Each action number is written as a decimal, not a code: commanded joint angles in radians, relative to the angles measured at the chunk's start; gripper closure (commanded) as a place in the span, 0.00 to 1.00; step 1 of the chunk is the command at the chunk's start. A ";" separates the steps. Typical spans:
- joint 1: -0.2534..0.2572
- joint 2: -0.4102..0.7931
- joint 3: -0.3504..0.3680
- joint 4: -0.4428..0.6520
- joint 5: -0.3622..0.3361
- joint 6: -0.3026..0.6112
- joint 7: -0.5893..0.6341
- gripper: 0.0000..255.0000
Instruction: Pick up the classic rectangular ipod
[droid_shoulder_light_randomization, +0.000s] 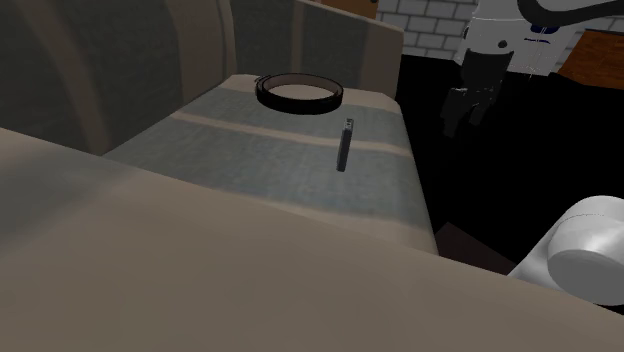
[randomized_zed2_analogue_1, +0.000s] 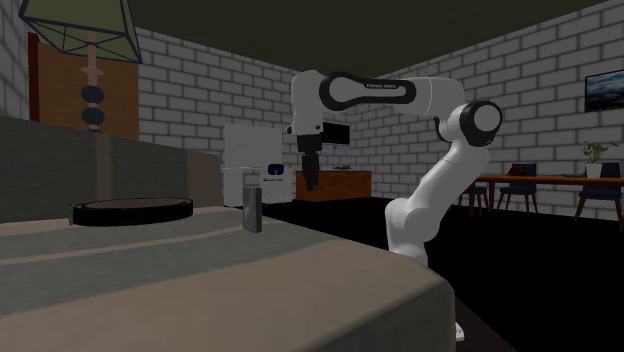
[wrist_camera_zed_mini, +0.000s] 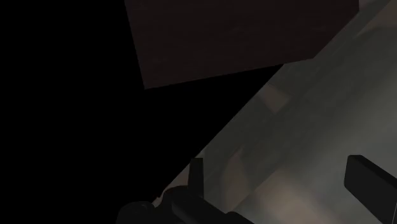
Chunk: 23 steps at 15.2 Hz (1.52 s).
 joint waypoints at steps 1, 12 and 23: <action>0.000 0.000 0.000 0.000 0.000 0.000 0.000 0.00; 0.097 0.269 0.132 0.213 0.110 0.096 0.055 0.00; 0.162 0.517 0.247 0.458 0.138 0.143 0.104 0.00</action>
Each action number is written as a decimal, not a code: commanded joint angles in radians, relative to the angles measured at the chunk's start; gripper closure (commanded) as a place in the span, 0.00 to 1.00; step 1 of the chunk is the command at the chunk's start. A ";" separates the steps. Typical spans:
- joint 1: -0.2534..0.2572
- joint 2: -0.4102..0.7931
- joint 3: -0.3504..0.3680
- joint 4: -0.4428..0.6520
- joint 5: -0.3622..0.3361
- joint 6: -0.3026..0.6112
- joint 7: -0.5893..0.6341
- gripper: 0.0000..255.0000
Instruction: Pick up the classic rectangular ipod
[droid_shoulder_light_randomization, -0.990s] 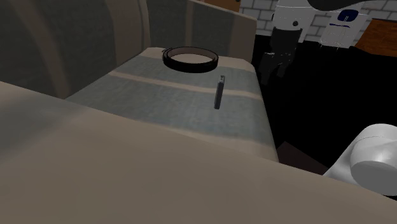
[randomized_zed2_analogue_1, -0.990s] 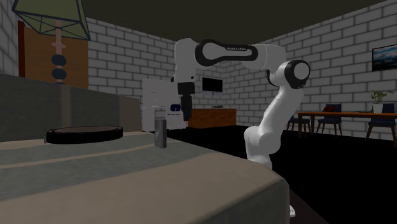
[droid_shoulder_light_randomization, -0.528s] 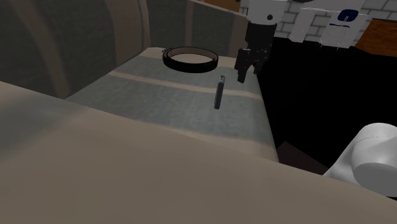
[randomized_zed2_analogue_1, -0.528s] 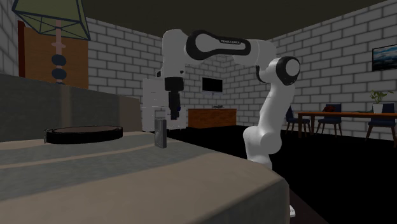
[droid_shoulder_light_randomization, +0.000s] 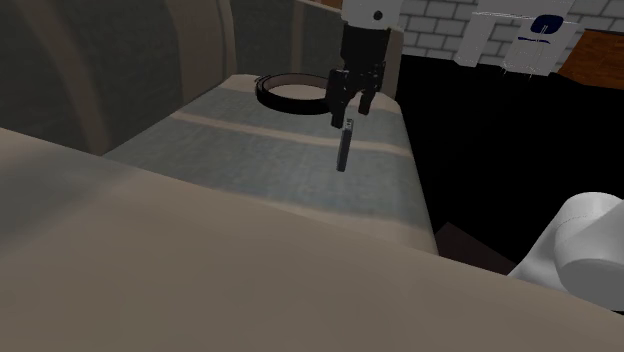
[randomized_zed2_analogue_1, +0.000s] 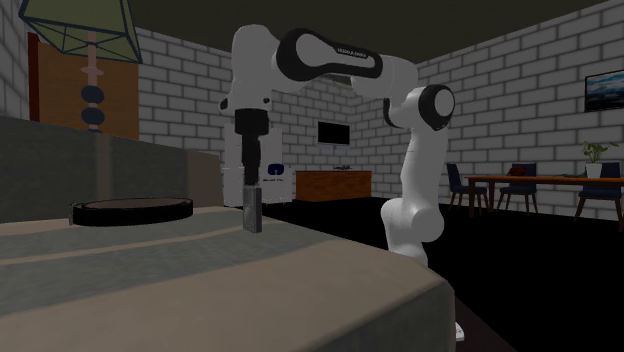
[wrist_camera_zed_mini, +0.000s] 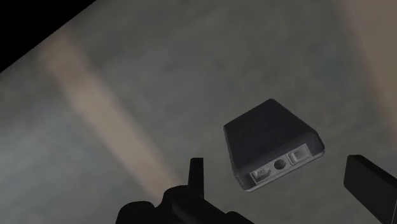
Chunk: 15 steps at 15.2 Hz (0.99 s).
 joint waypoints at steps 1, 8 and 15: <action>0.004 0.005 0.006 -0.015 0.002 0.023 0.002 0.00; 0.006 -0.002 0.008 -0.098 0.005 0.098 0.000 0.00; 0.006 -0.003 0.008 -0.096 0.006 0.096 0.001 1.00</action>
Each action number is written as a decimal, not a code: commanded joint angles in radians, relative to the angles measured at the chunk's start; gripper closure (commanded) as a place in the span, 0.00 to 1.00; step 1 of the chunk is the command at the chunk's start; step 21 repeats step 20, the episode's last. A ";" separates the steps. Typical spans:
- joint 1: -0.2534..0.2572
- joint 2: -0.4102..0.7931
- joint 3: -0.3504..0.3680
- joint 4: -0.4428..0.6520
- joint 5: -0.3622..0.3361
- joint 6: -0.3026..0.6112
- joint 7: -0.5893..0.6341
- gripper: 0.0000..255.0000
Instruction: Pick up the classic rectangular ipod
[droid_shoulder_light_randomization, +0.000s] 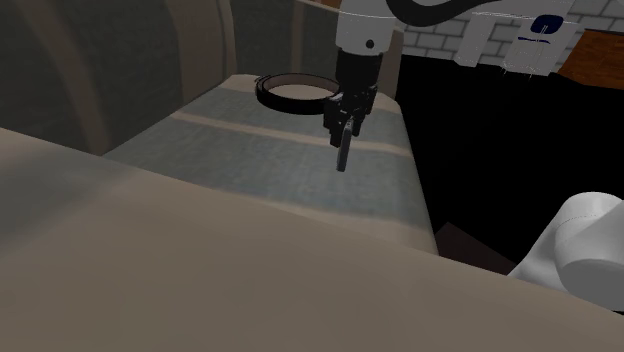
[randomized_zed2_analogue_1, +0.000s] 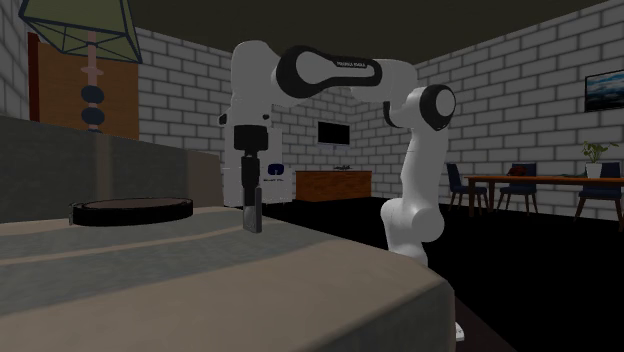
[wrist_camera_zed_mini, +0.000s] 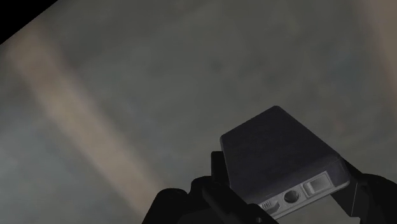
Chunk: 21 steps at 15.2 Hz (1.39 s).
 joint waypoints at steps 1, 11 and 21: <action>0.000 0.000 0.000 -0.001 0.000 0.000 0.000 1.00; -0.004 0.015 -0.003 0.118 -0.006 -0.106 0.002 1.00; -0.006 0.039 -0.003 0.240 -0.013 -0.204 0.007 1.00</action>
